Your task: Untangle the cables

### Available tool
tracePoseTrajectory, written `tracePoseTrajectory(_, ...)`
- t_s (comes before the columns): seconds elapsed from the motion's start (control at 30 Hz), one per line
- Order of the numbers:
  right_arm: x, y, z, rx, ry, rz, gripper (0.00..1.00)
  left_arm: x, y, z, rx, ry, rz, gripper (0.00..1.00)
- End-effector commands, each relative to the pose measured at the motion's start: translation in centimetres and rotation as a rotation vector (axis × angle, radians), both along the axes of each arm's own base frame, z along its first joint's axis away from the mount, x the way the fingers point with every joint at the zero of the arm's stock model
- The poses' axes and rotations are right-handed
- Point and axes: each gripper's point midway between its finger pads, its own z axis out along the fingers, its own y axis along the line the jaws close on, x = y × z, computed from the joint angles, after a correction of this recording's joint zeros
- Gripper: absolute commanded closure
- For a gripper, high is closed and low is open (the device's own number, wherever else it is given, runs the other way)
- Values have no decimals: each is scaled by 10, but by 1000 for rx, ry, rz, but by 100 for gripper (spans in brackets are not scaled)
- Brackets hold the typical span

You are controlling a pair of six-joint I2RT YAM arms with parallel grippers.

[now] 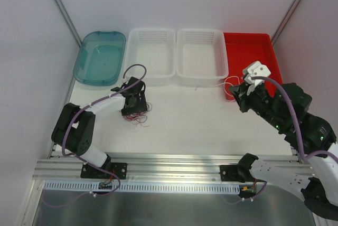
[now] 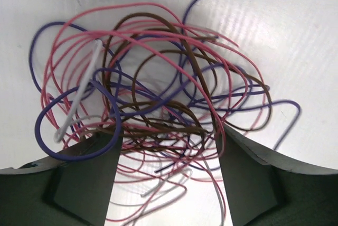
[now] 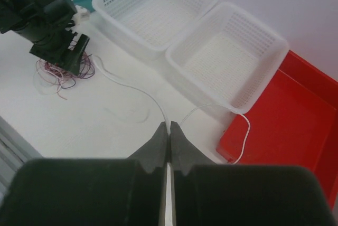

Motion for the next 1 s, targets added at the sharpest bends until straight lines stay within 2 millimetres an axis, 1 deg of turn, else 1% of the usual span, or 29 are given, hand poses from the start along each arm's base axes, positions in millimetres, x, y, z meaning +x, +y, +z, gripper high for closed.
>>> tracePoseTrajectory(0.0, 18, -17, 2, -21, -8, -143, 99, -6, -8, 22, -81, -36, -37, 29)
tracePoseTrajectory(0.03, 23, -21, 3, -22, -10, -175, 99, -7, -11, 28, -100, -50, -49, 27)
tracePoseTrajectory(0.07, 30, -23, 1, -34, -7, -210, 99, -7, -15, 41, -133, -84, -65, 26)
tracePoseTrajectory(0.13, 42, -30, 5, -30, -18, -270, 99, -13, -21, 55, -177, -105, -111, 22)
tracePoseTrajectory(0.17, 49, -33, 5, -41, -17, -301, 99, -14, -22, 71, -202, -153, -124, 21)
tracePoseTrajectory(0.2, 56, -34, 5, -46, -18, -323, 99, -17, -21, 79, -208, -169, -143, 19)
tracePoseTrajectory(0.23, 63, -42, 12, -37, -30, -369, 99, -19, -22, 87, -223, -186, -161, 18)
tracePoseTrajectory(0.27, 74, -44, 10, -53, -24, -403, 99, -20, -22, 104, -234, -240, -186, 16)
tracePoseTrajectory(0.3, 80, -48, 12, -54, -26, -427, 99, -21, -21, 111, -238, -266, -202, 16)
tracePoseTrajectory(0.33, 88, -58, 20, -38, -42, -475, 99, -22, -20, 118, -238, -292, -217, 15)
tracePoseTrajectory(0.37, 94, -61, 22, -34, -44, -494, 99, -23, -16, 130, -229, -343, -246, 11)
tracePoseTrajectory(0.4, 103, -63, 20, -41, -37, -512, 99, -25, -14, 135, -221, -366, -262, 9)
tracePoseTrajectory(0.43, 111, -71, 29, -23, -55, -547, 99, -27, -9, 144, -200, -409, -285, 7)
tracePoseTrajectory(0.47, 116, -75, 32, -18, -58, -565, 99, -28, -5, 148, -186, -432, -296, 5)
tracePoseTrajectory(0.5, 128, -81, 30, -26, -50, -598, 99, -28, -2, 151, -172, -453, -302, 3)
tracePoseTrajectory(0.53, 134, -84, 34, -17, -58, -611, 99, -32, 3, 155, -156, -483, -307, 2)
tracePoseTrajectory(0.57, 138, -87, 42, -4, -73, -619, 99, -32, 11, 155, -114, -503, -317, 1)
tracePoseTrajectory(0.6, 146, -96, 44, -1, -76, -651, 99, -33, 16, 155, -90, -518, -317, 1)
tracePoseTrajectory(0.63, 158, -97, 43, -1, -69, -662, 99, -36, 22, 154, -67, -534, -315, 1)
tracePoseTrajectory(0.67, 165, -98, 50, 14, -78, -661, 99, -36, 29, 153, -27, -550, -314, 1)
tracePoseTrajectory(0.7, 172, -107, 52, 21, -82, -693, 99, -37, 34, 152, -10, -562, -310, 1)
tracePoseTrajectory(0.73, 188, -109, 43, 12, -58, -706, 99, -40, 37, 150, -2, -576, -305, 1)
tracePoseTrajectory(0.77, 195, -113, 45, 21, -60, -719, 99, -39, 41, 151, 14, -595, -296, 1)
tracePoseTrajectory(0.8, 204, -126, 41, 24, -51, -757, 99, -39, 43, 150, 20, -602, -290, 1)
tracePoseTrajectory(0.83, 215, -130, 39, 32, -55, -772, 99, -40, 46, 148, 28, -610, -279, 1)
tracePoseTrajectory(0.87, 230, -133, 26, 35, -27, -788, 99, -39, 47, 149, 36, -620, -273, 1)
tracePoseTrajectory(0.9, 241, -149, 19, 42, -17, -832, 99, -38, 52, 149, 55, -623, -257, 1)
tracePoseTrajectory(0.93, 250, -153, 10, 55, 2, -839, 99, -38, 53, 149, 58, -624, -249, 1)
tracePoseTrajectory(0.97, 266, -166, -12, 59, 50, -876, 99, -37, 53, 150, 61, -626, -246, 1)
